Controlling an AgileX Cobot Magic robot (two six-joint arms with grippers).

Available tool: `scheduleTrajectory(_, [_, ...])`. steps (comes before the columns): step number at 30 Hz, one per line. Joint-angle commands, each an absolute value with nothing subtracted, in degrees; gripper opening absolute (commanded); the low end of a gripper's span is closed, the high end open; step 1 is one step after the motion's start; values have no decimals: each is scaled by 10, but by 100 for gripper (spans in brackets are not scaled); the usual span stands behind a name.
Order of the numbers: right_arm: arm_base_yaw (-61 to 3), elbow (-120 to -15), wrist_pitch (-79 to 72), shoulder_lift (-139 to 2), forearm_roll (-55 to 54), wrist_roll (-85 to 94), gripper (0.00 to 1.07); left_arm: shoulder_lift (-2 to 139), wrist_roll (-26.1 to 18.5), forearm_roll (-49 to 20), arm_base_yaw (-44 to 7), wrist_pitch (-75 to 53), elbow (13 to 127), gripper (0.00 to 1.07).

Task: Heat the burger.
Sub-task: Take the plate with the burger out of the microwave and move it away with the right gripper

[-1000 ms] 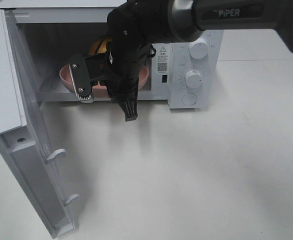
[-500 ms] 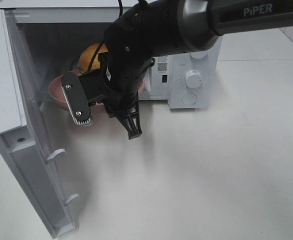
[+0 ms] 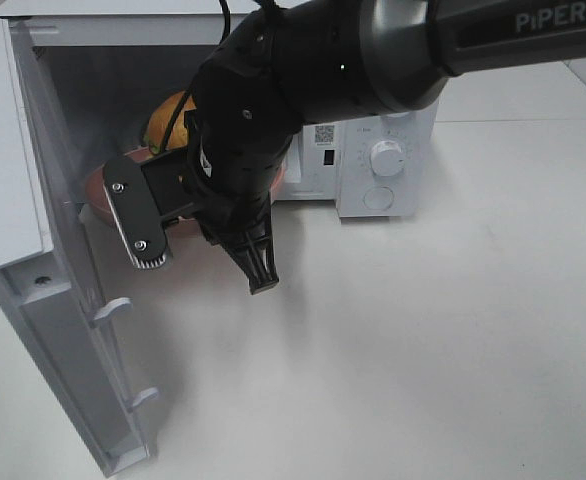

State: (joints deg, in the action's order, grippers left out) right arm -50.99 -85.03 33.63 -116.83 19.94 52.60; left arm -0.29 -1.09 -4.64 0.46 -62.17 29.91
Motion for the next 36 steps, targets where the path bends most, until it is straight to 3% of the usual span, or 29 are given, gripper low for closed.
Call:
scheduleTrajectory(1, [-506, -856, 307, -1142, 225, 529, 0, -7, -12, -49, 6, -615, 297, 100])
scheduleTrajectory(8, [-468, -801, 292, -1107, 225, 556, 0, -7, -12, -49, 6, -615, 297, 100])
scheduleTrajectory(21, [-469, -668, 241, -1010, 238, 557, 0, -7, -12, -49, 6, -615, 297, 100])
scheduleTrajectory(36, [-539, -518, 200, -877, 241, 557, 0, -7, -12, -49, 6, -615, 297, 100])
